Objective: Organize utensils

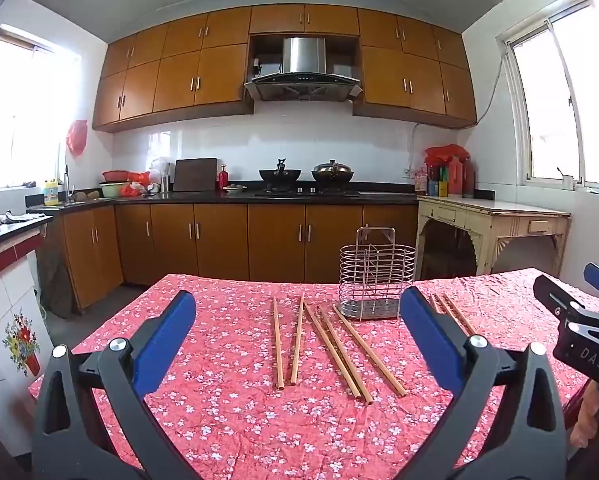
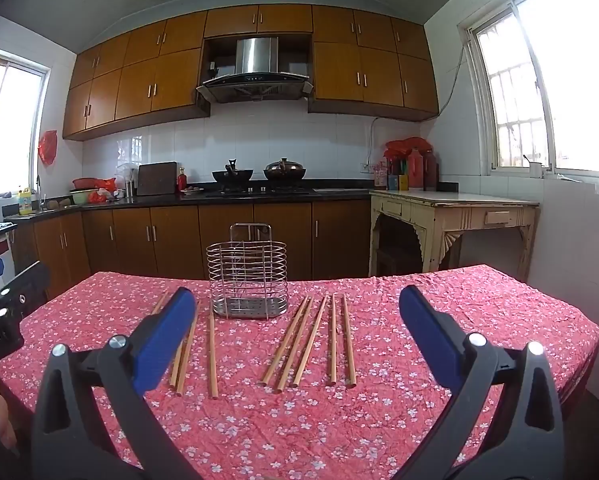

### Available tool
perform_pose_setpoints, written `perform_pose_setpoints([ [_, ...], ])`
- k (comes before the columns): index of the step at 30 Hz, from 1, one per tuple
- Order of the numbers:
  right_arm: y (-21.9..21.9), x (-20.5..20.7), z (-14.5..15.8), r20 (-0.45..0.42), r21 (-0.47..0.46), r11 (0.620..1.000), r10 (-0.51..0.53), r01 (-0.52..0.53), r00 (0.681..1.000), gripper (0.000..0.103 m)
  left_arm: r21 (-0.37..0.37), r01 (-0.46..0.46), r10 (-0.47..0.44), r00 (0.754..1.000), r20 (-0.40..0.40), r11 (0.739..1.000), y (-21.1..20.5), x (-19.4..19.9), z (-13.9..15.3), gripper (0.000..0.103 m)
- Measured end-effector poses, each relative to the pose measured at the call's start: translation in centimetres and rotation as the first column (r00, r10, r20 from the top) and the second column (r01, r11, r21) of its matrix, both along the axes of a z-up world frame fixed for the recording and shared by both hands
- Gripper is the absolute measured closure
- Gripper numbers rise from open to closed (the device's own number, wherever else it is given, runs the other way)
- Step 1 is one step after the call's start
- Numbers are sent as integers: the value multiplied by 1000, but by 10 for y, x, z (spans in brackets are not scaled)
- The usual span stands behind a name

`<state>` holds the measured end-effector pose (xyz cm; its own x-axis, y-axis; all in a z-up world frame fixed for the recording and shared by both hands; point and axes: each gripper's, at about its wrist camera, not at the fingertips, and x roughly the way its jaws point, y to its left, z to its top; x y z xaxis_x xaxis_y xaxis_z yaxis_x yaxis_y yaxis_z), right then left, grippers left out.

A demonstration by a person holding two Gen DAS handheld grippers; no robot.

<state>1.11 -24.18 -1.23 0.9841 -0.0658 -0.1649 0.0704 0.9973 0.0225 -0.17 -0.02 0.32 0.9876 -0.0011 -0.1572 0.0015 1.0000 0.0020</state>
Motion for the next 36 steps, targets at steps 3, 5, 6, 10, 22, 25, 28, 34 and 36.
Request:
perform_pose_setpoints([
  [3, 0, 0, 0, 0, 1, 1000, -1, 1, 1000, 4, -2, 2, -2, 1000, -1, 1000, 1, 0, 0, 2],
  [5, 1, 1, 2, -1, 2, 1000, -3, 3, 1000, 4, -3, 2, -2, 1000, -2, 1000, 1, 1, 1, 2],
  [6, 1, 1, 2, -1, 3, 1000, -2, 2, 1000, 4, -3, 2, -2, 1000, -3, 1000, 1, 1, 1, 2],
  [10, 0, 1, 3, -1, 3, 1000, -1, 1, 1000, 4, -5, 3, -3, 1000, -3, 1000, 1, 1, 1, 2],
  [22, -1, 2, 2, 1, 2, 1000, -1, 1, 1000, 4, -5, 5, -5, 1000, -2, 1000, 1, -1, 1, 2],
  [25, -1, 2, 2, 0, 2, 1000, 1, -1, 1000, 4, -7, 5, -5, 1000, -3, 1000, 1, 0, 1, 2],
  [28, 0, 3, 3, 1, 3, 1000, 2, -2, 1000, 4, -6, 5, -5, 1000, -2, 1000, 1, 0, 1, 2],
  [34, -3, -3, 5, 1, 5, 1000, 0, 0, 1000, 4, -8, 6, -6, 1000, -3, 1000, 1, 0, 1, 2],
  [36, -3, -3, 5, 1, 4, 1000, 0, 0, 1000, 4, -8, 5, -5, 1000, -4, 1000, 0, 0, 1, 2],
])
